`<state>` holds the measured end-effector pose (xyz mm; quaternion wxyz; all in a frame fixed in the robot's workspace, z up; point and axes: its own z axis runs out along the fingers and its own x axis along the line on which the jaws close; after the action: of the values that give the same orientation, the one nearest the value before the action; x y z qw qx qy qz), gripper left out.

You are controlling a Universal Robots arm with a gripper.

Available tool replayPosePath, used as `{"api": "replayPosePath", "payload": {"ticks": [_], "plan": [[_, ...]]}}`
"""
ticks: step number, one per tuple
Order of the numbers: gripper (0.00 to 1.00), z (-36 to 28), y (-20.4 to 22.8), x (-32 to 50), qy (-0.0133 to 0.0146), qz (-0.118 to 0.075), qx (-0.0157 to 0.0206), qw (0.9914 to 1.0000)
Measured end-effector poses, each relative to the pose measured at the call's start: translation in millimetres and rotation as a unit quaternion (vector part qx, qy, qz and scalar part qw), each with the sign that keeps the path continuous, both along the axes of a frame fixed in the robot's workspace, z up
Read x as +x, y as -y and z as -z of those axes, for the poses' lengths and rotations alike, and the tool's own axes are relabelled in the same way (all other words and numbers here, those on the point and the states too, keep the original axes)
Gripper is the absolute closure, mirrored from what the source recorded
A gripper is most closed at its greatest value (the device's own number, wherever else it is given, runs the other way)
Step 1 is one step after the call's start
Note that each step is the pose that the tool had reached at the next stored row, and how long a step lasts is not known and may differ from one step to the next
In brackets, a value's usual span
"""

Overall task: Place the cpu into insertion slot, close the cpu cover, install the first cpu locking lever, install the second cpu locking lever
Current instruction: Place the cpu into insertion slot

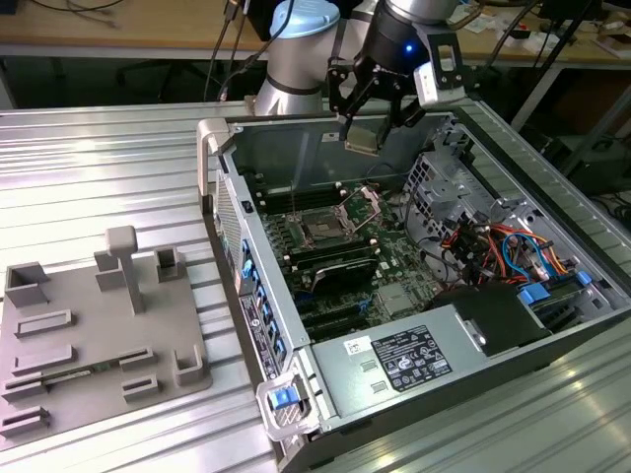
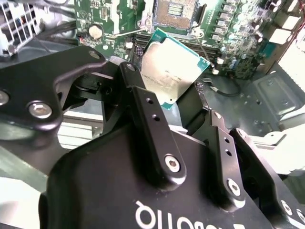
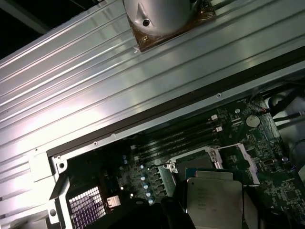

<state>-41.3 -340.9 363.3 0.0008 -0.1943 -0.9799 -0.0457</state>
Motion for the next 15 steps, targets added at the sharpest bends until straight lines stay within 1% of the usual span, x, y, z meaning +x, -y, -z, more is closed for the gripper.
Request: {"api": "replayPosePath", "payload": {"ticks": [1,5,6,9,15], "plan": [[0.45,0.6,0.0,0.0,0.0000,0.013,0.0000,0.99992],[0.45,1.7,0.0,0.0,0.0000,0.040,0.0000,0.99920],[0.45,2.0,0.0,0.0,0.0000,0.049,0.0000,0.99879],[0.45,3.2,0.0,-0.2,0.0000,0.065,0.0000,0.99785],[0.45,5.2,0.0,-5.4,0.0000,0.067,0.0001,0.99777]]}}
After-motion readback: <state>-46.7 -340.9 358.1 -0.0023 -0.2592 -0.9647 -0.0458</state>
